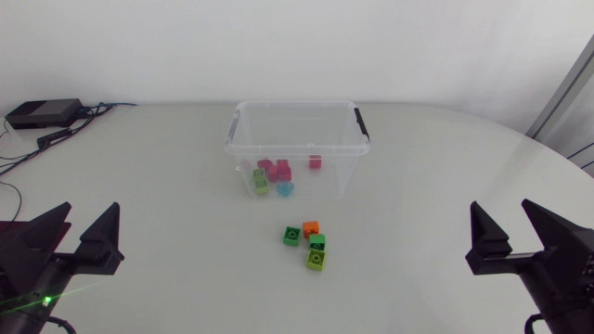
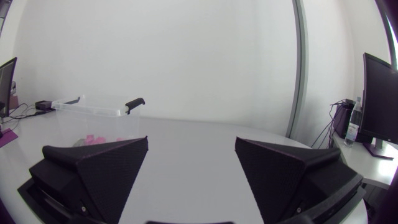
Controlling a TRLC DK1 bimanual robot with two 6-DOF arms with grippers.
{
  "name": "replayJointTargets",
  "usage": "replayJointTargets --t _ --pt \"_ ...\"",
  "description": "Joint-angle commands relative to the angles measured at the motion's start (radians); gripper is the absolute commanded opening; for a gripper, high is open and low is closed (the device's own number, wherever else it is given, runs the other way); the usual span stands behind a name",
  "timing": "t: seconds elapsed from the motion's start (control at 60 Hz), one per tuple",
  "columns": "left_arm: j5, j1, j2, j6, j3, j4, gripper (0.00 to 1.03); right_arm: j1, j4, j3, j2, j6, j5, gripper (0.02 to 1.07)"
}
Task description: Pick up the duplo bricks and place them in the container
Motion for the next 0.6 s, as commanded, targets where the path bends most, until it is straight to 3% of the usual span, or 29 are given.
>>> replayJointTargets --t 0.0,0.383,0.583 --pt "0.0 -0.008 -0.009 -0.005 -0.02 0.0 0.99 0.005 -0.009 -0.022 -0.004 0.02 -0.005 1.03" --pt "-0.003 -0.014 -0.012 -0.01 -0.018 0.017 0.99 0.02 -0.004 -0.023 -0.006 0.018 -0.01 1.03" --pt "-0.003 -0.003 0.022 -0.013 0.082 0.012 0.99 0.048 0.004 0.026 -0.003 0.014 -0.01 1.03"
